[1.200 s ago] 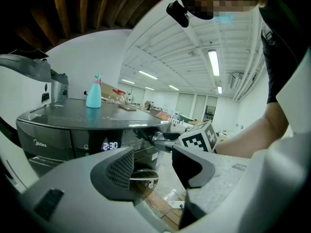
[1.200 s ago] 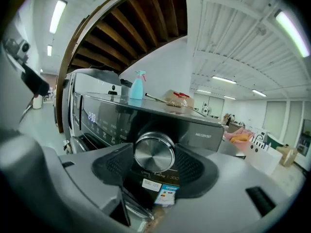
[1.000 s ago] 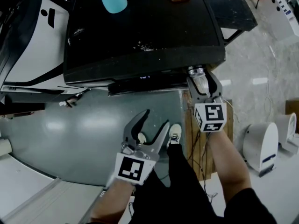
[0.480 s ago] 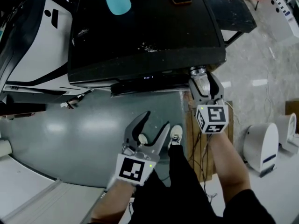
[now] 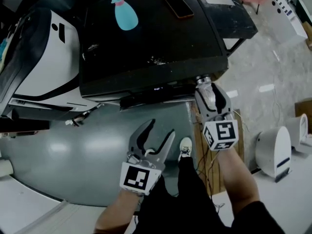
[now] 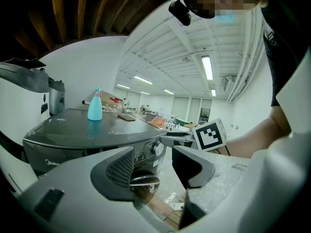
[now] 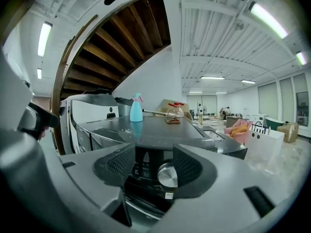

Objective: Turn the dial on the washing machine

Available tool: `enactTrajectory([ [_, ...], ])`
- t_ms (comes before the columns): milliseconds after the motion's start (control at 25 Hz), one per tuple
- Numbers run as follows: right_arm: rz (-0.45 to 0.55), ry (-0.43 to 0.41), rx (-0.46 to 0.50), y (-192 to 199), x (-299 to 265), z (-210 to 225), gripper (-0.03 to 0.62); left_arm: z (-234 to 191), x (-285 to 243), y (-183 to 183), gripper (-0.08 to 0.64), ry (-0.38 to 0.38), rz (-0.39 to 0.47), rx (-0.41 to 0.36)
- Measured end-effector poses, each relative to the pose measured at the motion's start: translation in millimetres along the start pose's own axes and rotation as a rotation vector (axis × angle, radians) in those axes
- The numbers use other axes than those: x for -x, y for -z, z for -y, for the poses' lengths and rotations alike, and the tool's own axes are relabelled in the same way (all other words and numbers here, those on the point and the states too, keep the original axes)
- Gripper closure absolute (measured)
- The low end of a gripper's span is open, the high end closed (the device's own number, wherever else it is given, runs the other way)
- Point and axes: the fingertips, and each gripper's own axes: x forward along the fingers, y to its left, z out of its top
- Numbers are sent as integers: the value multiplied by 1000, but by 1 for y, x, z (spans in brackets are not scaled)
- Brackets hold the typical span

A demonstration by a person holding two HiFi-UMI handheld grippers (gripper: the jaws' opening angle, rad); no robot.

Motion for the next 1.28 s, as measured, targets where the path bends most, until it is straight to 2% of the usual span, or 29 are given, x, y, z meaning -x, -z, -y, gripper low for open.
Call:
enactTrajectory([
  [320, 74, 13, 19, -56, 35, -41, 403, -11, 40, -30, 334, 36, 45, -29],
  [520, 120, 33, 36, -92, 58, -67, 490, -21, 68, -48, 334, 53, 81, -45],
  [680, 130, 45, 45, -115, 75, -92, 592, -30, 92, -62, 336, 69, 113, -52],
  [840, 158, 39, 50, -135, 92, -116, 594, -34, 113, -79, 336, 102, 147, -78],
  [960, 166, 40, -13, -146, 107, -130, 595, -35, 129, -88, 347, 128, 166, -97],
  [1040, 177, 45, -45, -154, 119, -137, 595, -35, 140, -93, 381, 134, 175, -109],
  [1200, 189, 56, -33, -167, 146, -153, 595, -35, 158, -100, 539, 137, 209, -116],
  [1280, 189, 57, -15, -171, 161, -161, 595, -31, 164, -104, 554, 148, 243, -121],
])
